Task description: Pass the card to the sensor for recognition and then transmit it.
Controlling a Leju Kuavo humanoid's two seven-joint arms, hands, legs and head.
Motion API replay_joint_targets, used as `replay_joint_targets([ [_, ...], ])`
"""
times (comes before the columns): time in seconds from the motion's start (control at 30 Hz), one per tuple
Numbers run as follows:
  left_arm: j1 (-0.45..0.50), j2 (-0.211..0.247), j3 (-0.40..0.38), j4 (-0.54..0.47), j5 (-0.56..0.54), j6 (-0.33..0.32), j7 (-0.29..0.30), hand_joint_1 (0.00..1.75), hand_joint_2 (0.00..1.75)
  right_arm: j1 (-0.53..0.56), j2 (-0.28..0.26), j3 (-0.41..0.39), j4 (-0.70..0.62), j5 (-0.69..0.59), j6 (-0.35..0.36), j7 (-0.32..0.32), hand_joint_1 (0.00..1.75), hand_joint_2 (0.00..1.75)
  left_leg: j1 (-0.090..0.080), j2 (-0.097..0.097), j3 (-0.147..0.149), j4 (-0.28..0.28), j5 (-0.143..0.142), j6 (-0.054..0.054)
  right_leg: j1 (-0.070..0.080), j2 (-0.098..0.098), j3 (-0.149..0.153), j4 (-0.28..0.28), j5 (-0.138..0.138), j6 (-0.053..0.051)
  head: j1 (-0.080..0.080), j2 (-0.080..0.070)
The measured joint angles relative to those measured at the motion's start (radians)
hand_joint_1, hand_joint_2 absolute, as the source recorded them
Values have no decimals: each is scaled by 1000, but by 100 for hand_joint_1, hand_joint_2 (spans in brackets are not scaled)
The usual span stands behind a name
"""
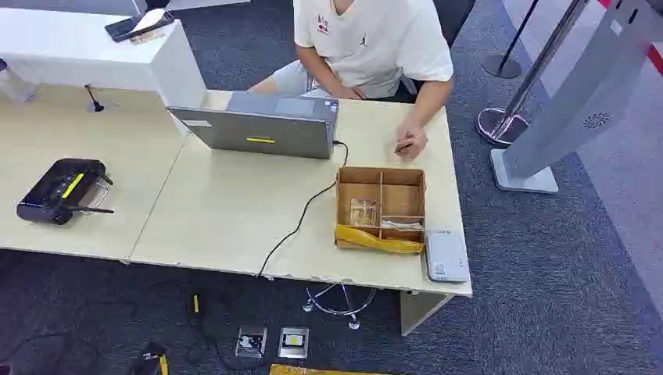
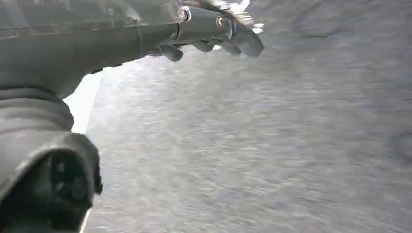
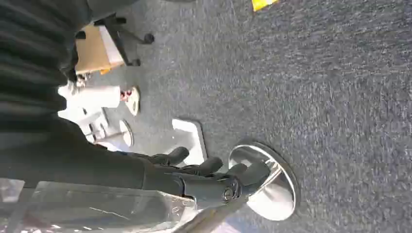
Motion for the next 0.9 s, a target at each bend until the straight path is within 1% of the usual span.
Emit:
replay_joint_targets([
  [0.03, 4, 3, 1, 1, 0, -3, 16, 0, 0, -1, 0, 0, 0, 1, 0, -1, 0, 175, 0, -5, 0, 0, 0, 0, 0, -4, 2, 0, -1, 0, 0, 0],
  [0.1, 11, 12, 2, 2, 0, -12, 46, 0, 0, -1, 0, 0, 0, 4, 0, -2, 0, 175, 0, -7, 0, 0, 0, 0, 0, -8, 3, 0, -2, 0, 0, 0],
  [0.23, 22, 29, 4, 3, 10, -14, 83, 0, 0, 0, 0, 0, 0, 7, 1, -6, 0, 175, 1, -7, 1, 0, 1, 0, 1, -8, 4, 0, -1, 0, 0, 0],
  [0.4, 30, 35, 18, 4, 40, -3, 100, 0, 0, 0, 0, 0, 0, 22, 2, -22, 0, 175, 1, -7, 2, 0, 1, 0, 1, -8, 4, 1, -1, 0, 0, 0],
  [0.47, 34, 29, 24, 4, 60, 9, 96, 0, 0, 0, 0, 0, 0, 26, 2, -32, 0, 175, 1, -7, 2, 0, 1, 0, 1, -8, 5, 0, -1, 0, 0, 0],
  [0.53, 36, 18, 36, 4, 71, 24, 77, 0, 0, 0, 0, 0, 0, 35, 2, -40, 0, 175, 0, -7, 2, 0, 1, 0, 0, -8, 5, 0, -1, 0, 0, 0],
  [0.7, 40, -34, 47, 3, 81, 40, 5, 0, 0, -8, 0, 0, 0, 47, 11, -44, 0, 175, 0, -7, 2, 0, 1, 0, 0, -8, 5, 0, -1, 0, 0, 0],
  [0.8, 42, -68, 65, 2, 82, 43, -5, 0, 0, -14, 0, 0, 0, 52, 12, -44, 0, 175, -1, -7, 2, 0, 1, 0, -1, -8, 5, 0, -1, 0, 0, 0],
  [0.9, 42, -84, 69, 1, 83, 43, -5, 0, 0, -16, 0, 0, 0, 52, 13, -44, 0, 175, 0, -7, 2, 0, 1, 0, 0, -8, 5, 0, -1, 0, 0, 0],
])
